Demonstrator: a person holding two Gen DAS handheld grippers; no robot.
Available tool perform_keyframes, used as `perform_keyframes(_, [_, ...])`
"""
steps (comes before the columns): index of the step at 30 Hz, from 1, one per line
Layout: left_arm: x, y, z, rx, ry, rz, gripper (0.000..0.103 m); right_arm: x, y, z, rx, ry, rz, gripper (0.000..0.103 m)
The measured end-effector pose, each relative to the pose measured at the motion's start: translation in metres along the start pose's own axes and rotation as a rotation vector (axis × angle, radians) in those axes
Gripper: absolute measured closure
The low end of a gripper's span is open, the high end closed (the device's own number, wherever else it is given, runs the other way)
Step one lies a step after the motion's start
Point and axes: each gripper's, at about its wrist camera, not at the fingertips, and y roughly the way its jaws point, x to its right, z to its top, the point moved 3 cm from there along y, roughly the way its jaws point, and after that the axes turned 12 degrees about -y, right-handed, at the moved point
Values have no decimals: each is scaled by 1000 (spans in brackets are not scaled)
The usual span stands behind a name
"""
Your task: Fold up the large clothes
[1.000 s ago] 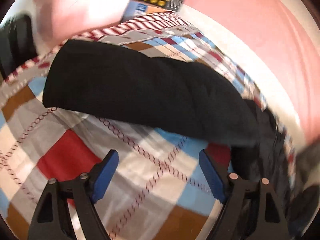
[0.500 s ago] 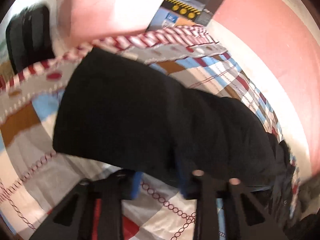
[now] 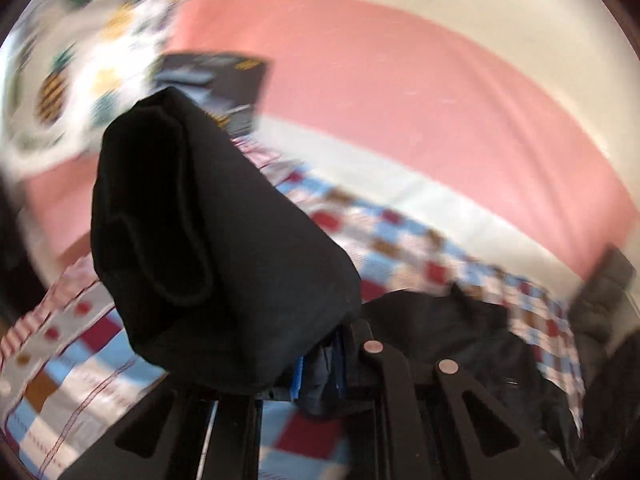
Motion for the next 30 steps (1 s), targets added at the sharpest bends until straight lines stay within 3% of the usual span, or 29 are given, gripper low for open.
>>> perform_keyframes(5, [95, 4, -10, -38, 129, -148, 90, 36, -5, -15, 5, 96, -8, 39])
perform_keyframes(12, [188, 48, -74, -182, 242, -269, 91, 81, -10, -43, 8, 192, -2, 39])
perform_keyframes(18, [223, 98, -144, -326, 303, -297, 91, 114, -11, -65, 9, 256, 9, 39])
perform_keyframes(25, [240, 147, -235, -512, 378, -277, 89, 143, -3, -81, -18, 323, -2, 39])
perform_keyframes(30, [231, 147, -253, -625, 349, -318, 82, 159, -5, -78, 5, 364, 1, 39])
